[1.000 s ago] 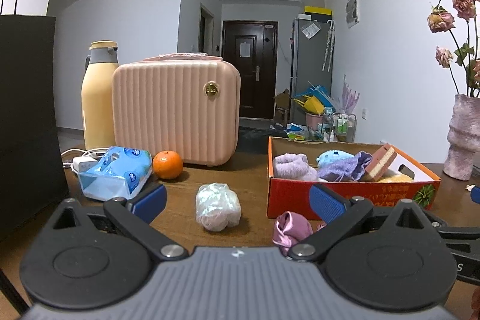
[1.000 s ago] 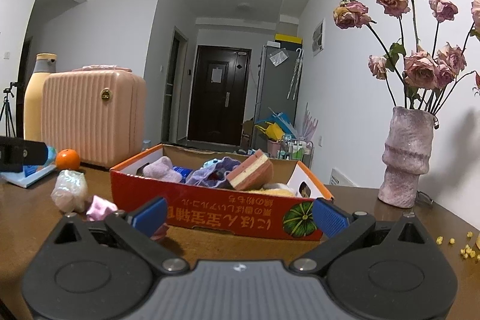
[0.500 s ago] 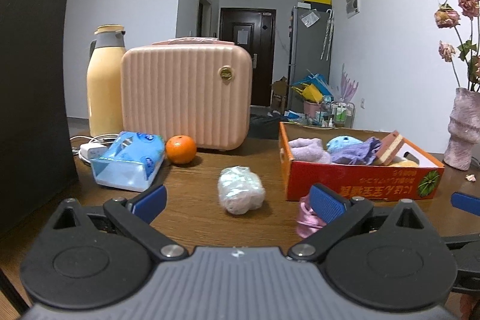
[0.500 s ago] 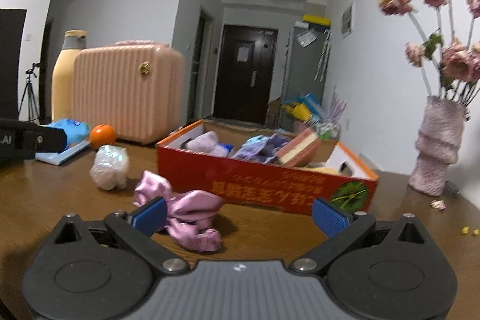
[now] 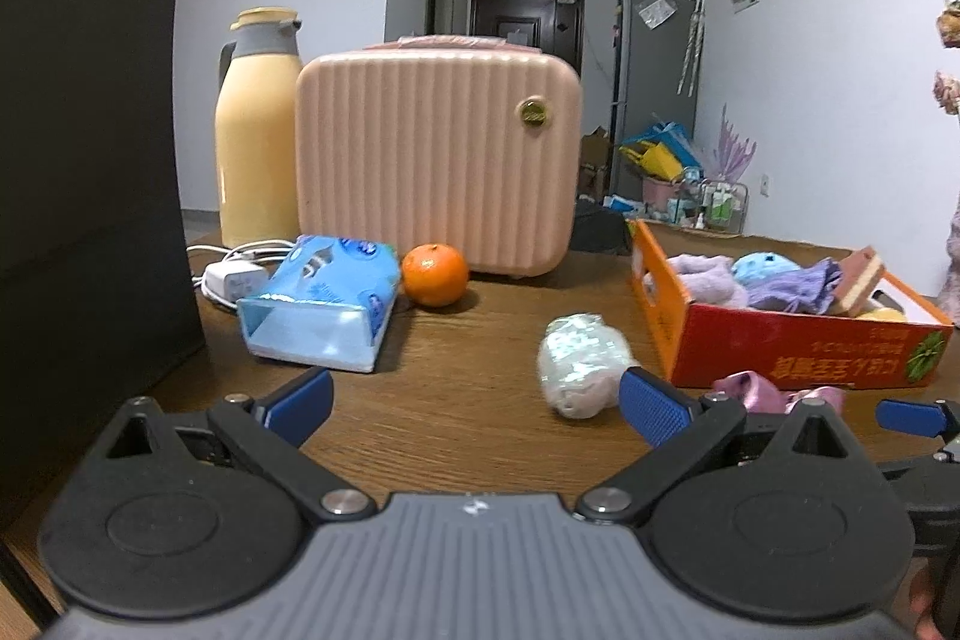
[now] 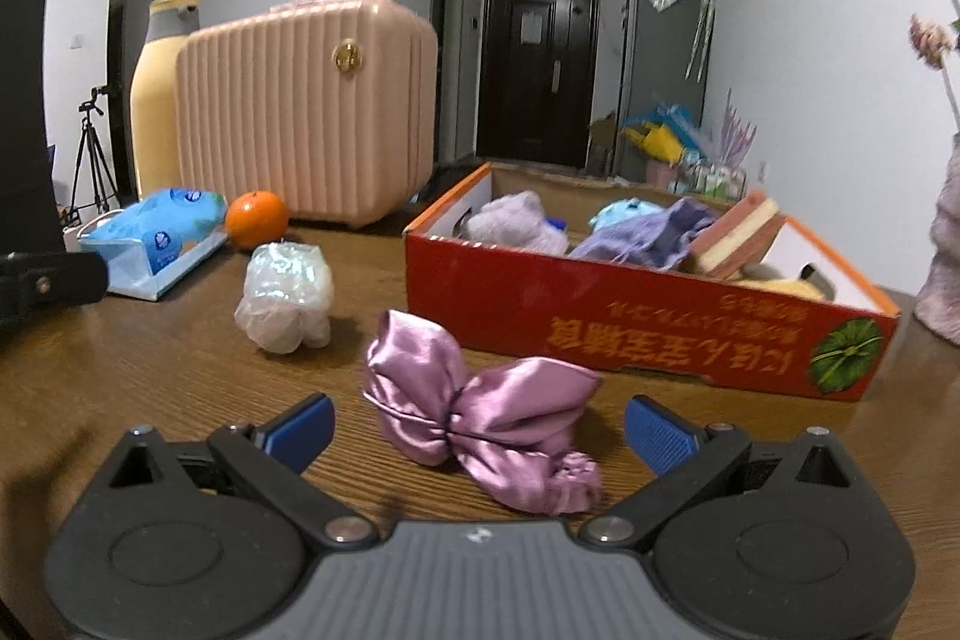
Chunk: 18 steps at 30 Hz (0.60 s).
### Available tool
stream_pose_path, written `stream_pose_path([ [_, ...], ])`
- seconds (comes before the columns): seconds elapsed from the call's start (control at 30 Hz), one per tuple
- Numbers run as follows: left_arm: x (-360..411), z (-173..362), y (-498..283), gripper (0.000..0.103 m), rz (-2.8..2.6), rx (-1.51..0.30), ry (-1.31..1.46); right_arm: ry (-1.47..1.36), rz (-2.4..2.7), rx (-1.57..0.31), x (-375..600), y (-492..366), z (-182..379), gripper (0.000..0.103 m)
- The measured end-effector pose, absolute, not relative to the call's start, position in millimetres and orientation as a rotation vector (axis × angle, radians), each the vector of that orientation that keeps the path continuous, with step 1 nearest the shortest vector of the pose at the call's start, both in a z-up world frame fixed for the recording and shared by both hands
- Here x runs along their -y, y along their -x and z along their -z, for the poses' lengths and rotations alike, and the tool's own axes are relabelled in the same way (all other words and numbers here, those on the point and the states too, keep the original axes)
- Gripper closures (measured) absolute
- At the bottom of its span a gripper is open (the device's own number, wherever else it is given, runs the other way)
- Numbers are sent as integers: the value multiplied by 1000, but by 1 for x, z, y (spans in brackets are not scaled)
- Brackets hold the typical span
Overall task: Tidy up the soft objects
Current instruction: 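Move the right gripper to the pink satin bow scrunchie, then close the right gripper on the pink satin scrunchie and lift it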
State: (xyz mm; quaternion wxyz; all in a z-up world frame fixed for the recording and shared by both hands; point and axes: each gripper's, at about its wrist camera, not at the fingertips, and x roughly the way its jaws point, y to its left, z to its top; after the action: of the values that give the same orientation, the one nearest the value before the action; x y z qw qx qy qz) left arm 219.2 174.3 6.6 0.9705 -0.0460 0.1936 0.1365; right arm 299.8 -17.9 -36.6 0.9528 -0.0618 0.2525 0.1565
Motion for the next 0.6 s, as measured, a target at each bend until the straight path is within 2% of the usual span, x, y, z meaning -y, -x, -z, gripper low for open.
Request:
stream_pose_path([
  [0.47, -207, 2, -236, 0, -314, -425, 57, 112, -312, -650, -2, -353, 52, 0],
  [0.6, -209, 4, -237, 0, -306, -433, 63, 88, -343, -676, 0, -360, 54, 9],
])
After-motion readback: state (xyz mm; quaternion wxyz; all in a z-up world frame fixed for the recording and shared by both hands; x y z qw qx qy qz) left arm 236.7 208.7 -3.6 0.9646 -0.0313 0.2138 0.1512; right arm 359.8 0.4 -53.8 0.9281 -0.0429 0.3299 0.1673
